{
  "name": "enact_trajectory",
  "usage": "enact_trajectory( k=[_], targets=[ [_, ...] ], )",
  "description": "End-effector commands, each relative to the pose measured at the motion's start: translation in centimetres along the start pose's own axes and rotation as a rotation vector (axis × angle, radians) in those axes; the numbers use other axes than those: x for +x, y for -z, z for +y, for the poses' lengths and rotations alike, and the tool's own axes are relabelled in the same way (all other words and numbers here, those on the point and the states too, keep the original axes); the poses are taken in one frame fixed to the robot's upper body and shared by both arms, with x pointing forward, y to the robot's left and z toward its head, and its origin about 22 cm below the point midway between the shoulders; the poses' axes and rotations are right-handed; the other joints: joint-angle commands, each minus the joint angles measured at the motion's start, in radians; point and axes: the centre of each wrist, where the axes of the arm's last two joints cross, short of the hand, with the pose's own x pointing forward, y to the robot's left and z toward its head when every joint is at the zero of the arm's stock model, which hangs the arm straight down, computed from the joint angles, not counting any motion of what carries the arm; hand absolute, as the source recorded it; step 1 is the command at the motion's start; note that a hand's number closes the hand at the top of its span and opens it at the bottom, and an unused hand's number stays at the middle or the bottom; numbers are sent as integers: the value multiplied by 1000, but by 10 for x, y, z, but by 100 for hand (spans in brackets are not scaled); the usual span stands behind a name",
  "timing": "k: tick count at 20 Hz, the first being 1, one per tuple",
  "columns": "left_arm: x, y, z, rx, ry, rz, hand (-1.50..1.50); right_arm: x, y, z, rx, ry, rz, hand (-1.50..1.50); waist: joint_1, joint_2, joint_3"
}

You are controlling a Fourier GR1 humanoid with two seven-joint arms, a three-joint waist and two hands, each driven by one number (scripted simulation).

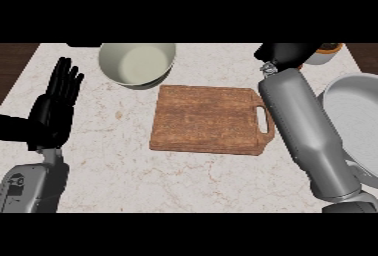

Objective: Pick the sweet potato from the cutting board and place it in the pot

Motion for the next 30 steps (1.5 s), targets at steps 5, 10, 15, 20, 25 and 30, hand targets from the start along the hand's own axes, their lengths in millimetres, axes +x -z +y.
enact_trajectory(
  k=[5, 10, 15, 20, 25, 30],
  targets=[
    [6, 5, 24, 37, 24, 6, 0, -61, 31, 1, 5, -33, 249, 150, -43, -11, 1],
    [13, 2, 11, 26, 4, -10, 0, -127, 52, 7, -15, -48, 302, 150, -30, -6, 1],
    [-7, -10, 0, 24, -2, 8, 0, -192, 48, 6, -6, -25, 304, 150, -22, -3, 1],
    [21, 11, 0, -3, -3, -2, 0, -242, 66, 7, 13, -18, 298, 150, -15, -1, 1],
    [-1, -2, 5, 21, 7, -7, 0, -286, 69, 34, 19, -40, 311, 150, -9, 1, 1],
    [-6, -9, 1, -1, 9, 5, 0, -305, 64, 59, 165, -76, 349, 150, -7, 1, 2]
  ],
)
